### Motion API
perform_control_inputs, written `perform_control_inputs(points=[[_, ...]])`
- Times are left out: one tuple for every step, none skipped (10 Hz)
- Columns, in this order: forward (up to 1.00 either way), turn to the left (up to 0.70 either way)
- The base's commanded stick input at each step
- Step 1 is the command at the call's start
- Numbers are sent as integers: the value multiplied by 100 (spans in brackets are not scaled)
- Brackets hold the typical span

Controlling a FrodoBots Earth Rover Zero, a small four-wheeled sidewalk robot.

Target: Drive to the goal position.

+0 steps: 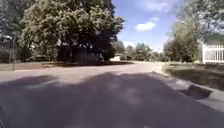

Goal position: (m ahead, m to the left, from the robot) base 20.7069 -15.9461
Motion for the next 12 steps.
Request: perform_control_inputs(points=[[100,0],[100,0],[100,0],[100,0],[100,0],[100,0],[100,0],[100,0],[100,0],[100,-7],[100,-21],[100,-39]])
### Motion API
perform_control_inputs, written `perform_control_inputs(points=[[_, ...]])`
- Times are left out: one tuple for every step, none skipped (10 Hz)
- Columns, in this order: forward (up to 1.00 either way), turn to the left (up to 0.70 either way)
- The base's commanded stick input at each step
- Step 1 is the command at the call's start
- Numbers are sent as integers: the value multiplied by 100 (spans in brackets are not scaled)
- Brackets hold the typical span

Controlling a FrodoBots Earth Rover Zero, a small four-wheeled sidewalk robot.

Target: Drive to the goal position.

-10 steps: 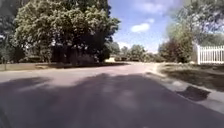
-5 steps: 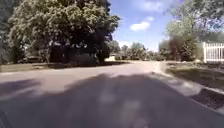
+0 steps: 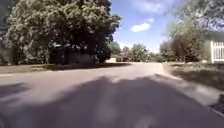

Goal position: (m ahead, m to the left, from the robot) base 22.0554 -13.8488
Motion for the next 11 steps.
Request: perform_control_inputs(points=[[100,-39],[100,-39],[100,-39],[100,-39],[100,-39],[100,-39],[100,-29],[100,-12],[100,0],[100,0],[100,0]])
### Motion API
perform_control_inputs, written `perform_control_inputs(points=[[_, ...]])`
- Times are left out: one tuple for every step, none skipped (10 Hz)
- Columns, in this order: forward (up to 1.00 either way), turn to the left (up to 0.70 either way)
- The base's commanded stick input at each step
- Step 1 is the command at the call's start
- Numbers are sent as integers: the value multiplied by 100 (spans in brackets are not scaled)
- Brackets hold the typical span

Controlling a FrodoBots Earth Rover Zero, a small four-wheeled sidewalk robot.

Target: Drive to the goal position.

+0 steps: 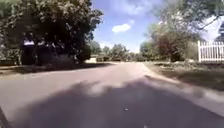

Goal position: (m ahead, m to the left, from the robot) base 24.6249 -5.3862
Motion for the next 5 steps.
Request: perform_control_inputs(points=[[100,0],[100,0],[100,0],[100,0],[100,0]])
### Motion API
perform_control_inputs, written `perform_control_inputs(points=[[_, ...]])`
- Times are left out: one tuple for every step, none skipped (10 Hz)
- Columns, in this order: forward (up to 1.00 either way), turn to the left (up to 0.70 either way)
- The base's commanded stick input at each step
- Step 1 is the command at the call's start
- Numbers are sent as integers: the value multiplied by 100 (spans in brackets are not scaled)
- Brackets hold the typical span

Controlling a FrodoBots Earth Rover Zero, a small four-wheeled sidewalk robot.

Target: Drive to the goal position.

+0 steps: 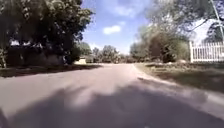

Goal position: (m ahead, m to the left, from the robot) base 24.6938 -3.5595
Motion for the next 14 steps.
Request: perform_control_inputs(points=[[100,0],[100,0],[100,0],[100,0],[100,0],[100,0],[100,0],[100,0],[100,0],[100,0],[100,0],[100,0],[100,0],[100,0]])
